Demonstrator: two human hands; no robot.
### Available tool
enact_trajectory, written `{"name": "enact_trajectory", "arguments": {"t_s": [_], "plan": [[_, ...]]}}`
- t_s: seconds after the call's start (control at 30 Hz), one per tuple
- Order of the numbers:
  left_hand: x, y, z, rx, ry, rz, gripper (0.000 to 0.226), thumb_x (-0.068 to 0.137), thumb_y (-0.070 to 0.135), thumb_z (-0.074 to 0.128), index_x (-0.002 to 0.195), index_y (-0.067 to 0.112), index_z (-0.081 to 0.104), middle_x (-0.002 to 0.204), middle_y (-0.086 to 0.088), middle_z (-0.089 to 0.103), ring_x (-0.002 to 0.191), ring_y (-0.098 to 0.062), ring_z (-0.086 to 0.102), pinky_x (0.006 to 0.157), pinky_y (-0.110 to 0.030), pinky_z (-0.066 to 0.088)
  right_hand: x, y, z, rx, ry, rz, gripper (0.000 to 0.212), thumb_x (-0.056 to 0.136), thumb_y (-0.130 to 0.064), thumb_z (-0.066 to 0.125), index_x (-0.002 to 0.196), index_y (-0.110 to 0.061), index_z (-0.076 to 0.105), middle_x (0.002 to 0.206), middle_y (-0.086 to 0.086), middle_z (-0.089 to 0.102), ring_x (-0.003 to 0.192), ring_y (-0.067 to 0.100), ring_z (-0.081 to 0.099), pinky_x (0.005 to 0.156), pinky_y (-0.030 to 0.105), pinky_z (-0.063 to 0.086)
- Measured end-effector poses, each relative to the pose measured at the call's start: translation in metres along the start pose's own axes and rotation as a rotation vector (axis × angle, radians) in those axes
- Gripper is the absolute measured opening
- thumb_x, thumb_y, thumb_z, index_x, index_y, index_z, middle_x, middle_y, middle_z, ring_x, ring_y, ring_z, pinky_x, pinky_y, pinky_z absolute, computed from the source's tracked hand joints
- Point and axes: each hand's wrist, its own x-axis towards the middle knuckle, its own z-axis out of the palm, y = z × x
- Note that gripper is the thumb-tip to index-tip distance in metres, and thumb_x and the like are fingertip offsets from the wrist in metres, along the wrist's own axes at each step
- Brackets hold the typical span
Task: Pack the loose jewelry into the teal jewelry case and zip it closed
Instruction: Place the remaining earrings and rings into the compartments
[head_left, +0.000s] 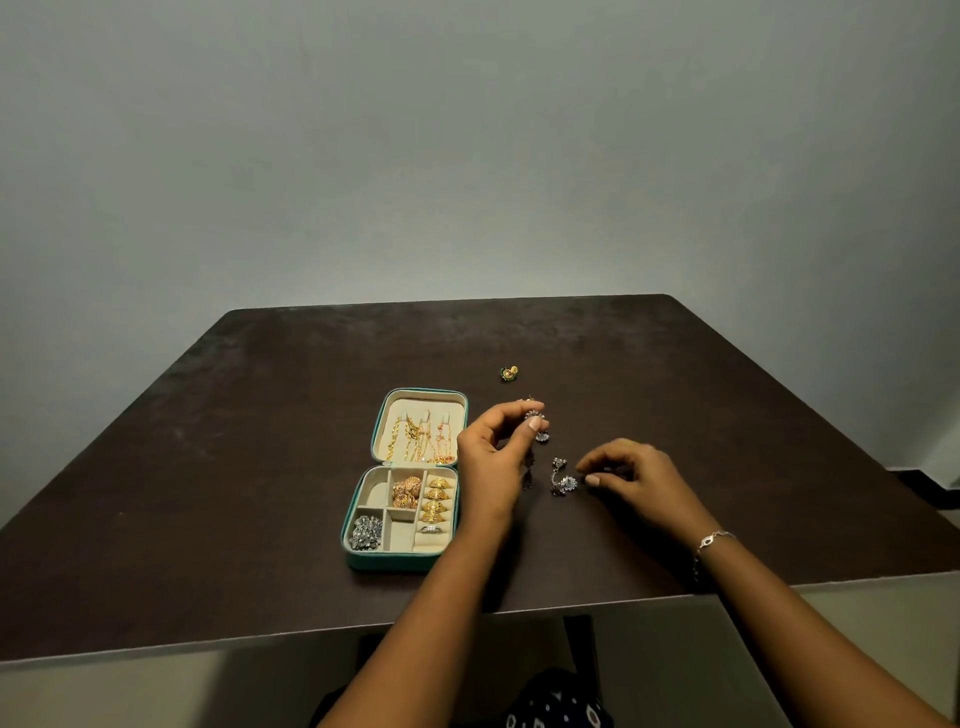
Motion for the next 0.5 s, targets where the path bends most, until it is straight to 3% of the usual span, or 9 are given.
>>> {"name": "enact_trajectory", "arguments": {"t_s": [0.17,0.3,0.4,0.5], "plan": [[-0.005,-0.002,-0.001,0.027,0.007,-0.051,0.02,0.082,-0.003,0.06,0.083,0.016,0.066,0.084,-0.001,0.068,0.087,-0.014,0.063,0.084,-0.027,0.049,0.002,0.005,0.013,-0.111,0.007,-0.035,0.017,0.081,-0.024,0.068,0.096,-0.03,0.067,0.099,-0.004,0.058,0.097,0.01,0.05,0.08,0.023,0.039],[-0.009,-0.007,-0.003,0.033,0.007,-0.078,0.018,0.083,-0.002,0.06,0.084,0.016,0.065,0.085,0.001,0.068,0.089,-0.015,0.063,0.084,-0.024,0.049,0.002,0.002,0.019,-0.151,0.011,-0.011,0.008,0.082,-0.023,0.066,0.084,-0.031,0.065,0.096,-0.006,0.057,0.097,0.011,0.044,0.078,0.025,0.033],[-0.011,-0.012,-0.004,0.045,0.011,-0.093,0.019,0.083,0.001,0.061,0.084,0.02,0.066,0.084,0.002,0.068,0.086,-0.012,0.063,0.082,-0.024,0.048,0.002,0.001,0.018,-0.085,0.034,-0.008,0.012,0.082,-0.017,0.066,0.077,-0.027,0.062,0.091,-0.007,0.061,0.093,0.011,0.05,0.076,0.023,0.035],[-0.011,-0.017,-0.005,0.105,0.003,-0.102,0.021,0.083,0.005,0.063,0.082,0.025,0.067,0.083,0.006,0.069,0.084,-0.007,0.063,0.082,-0.025,0.049,0.0,-0.004,0.011,0.076,0.056,0.029,0.007,0.082,-0.013,0.065,0.077,-0.016,0.067,0.083,-0.006,0.069,0.083,0.009,0.063,0.073,0.02,0.046]]}}
